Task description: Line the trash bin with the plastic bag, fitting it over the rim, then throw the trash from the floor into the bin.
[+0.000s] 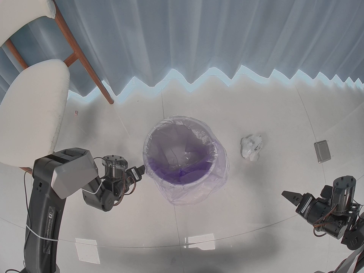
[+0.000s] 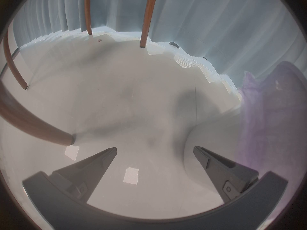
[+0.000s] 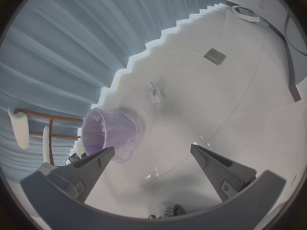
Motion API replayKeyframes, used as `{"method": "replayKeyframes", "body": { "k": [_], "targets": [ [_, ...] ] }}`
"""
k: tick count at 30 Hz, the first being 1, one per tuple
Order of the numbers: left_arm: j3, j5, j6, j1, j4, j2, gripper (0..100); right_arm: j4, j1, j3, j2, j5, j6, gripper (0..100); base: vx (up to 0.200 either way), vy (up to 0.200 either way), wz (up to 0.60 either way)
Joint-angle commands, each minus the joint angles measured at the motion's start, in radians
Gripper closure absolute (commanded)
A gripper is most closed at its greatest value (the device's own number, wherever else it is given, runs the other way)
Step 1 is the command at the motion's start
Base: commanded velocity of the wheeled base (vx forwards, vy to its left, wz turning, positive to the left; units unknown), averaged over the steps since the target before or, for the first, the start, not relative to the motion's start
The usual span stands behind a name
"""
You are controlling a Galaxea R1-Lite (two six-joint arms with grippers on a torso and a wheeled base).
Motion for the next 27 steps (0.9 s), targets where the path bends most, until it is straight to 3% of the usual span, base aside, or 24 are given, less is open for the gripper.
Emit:
{"method": "replayKeyframes", "body": {
  "k": [1,2,9,14,23,27],
  "targets": [
    [0.236,-0.111,0.001,0.020,-0.080,-0.173,0,-0.001,0.001,0.006,0.011,0.000,0.001,0,0.000,0.000,0.00],
    [0.302,-0.181,0.000,0.028,-0.171,-0.188,0,-0.001,0.001,0.008,0.013,0.000,0.001,0,0.000,0.000,0.00],
    [0.284,-0.270,-0.004,0.040,-0.393,-0.107,0,-0.003,0.023,0.004,0.013,0.000,-0.002,0,0.000,0.000,0.00],
    [0.262,-0.312,-0.053,0.032,-0.389,-0.104,0,-0.003,0.021,0.008,0.011,0.000,-0.002,0,0.000,0.000,0.00],
    [0.167,-0.358,-0.060,0.024,-0.369,-0.049,0,-0.003,0.021,0.004,0.013,0.000,-0.003,0,0.000,0.000,0.00],
    [0.067,-0.359,-0.059,0.026,-0.266,-0.027,0,-0.003,0.021,0.009,0.011,0.000,-0.002,0,0.000,0.000,0.00]
  ]
}}
